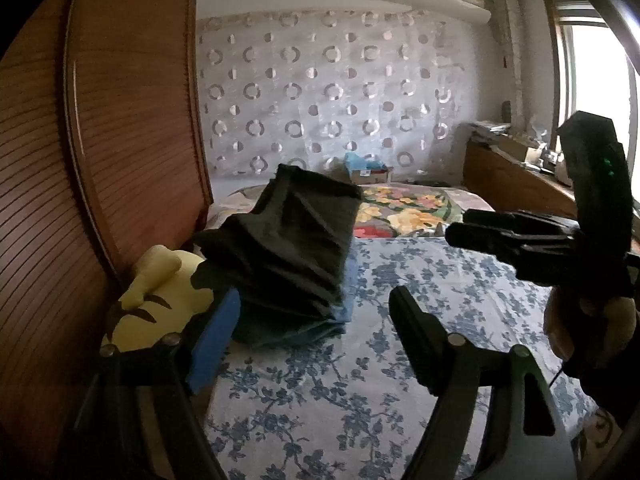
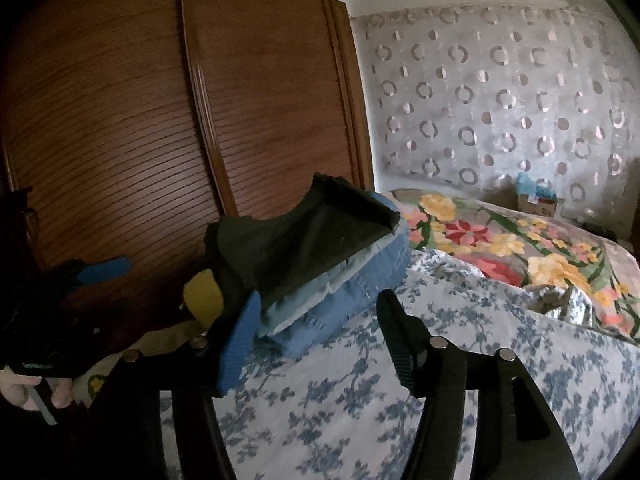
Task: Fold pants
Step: 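Open both tools and withdraw them from the stacked pants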
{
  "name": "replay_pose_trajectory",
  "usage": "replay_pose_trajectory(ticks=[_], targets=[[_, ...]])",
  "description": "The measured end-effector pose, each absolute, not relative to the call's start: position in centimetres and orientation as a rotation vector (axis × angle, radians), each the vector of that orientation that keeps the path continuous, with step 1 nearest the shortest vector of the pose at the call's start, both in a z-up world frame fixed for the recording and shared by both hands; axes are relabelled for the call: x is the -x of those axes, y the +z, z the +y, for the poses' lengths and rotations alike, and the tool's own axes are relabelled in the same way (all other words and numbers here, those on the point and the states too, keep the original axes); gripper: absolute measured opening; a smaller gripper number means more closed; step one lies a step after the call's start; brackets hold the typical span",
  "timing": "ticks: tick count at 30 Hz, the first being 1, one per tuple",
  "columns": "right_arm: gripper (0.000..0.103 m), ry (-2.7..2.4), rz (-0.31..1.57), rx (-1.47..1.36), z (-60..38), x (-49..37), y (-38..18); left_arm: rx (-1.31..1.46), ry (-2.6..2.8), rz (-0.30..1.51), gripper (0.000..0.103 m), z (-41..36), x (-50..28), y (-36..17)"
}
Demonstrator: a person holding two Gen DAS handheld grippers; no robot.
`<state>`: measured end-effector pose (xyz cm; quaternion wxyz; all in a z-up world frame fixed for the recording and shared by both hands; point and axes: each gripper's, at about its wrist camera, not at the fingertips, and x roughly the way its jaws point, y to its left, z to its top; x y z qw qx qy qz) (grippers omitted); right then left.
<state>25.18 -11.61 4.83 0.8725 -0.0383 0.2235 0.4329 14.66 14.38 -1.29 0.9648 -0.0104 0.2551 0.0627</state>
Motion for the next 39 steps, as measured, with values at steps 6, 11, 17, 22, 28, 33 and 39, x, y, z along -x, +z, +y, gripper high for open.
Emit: replay_pose_trajectory(ticks=[6, 11, 17, 22, 28, 33, 39], targets=[[0.07, 0.879, 0.452, 0.083, -12.6, -22.5, 5.0, 0.008, 0.092, 0.516, 0.085, 12.9, -13.8, -1.1], [0.071, 0.846, 0.445, 0.062, -13.7, -21.1, 5.3, 0.0, 0.082, 0.489, 0.089, 12.5, -13.0, -0.6], [0.073, 0.801, 0.446, 0.057, -13.9, -19.9, 5.5, 0.007, 0.064, 0.478, 0.09, 12.1, -12.5, -0.2], [0.074, 0.782, 0.441, 0.041, -14.7, -18.8, 5.7, 0.01, 0.023, 0.472, 0.09, 11.4, -12.0, 0.1], [0.074, 0.756, 0.423, 0.022, -15.5, -18.1, 6.0, 0.016, 0.046, 0.457, 0.09, 10.4, -11.5, 0.7], [0.074, 0.698, 0.431, 0.008, -16.3, -17.6, 5.4, 0.034, 0.014, 0.464, 0.09, 9.5, -11.6, 0.8], [0.074, 0.585, 0.444, -0.015, -17.7, -17.1, 5.1, 0.025, -0.018, 0.468, 0.09, 7.6, -12.0, 0.6]])
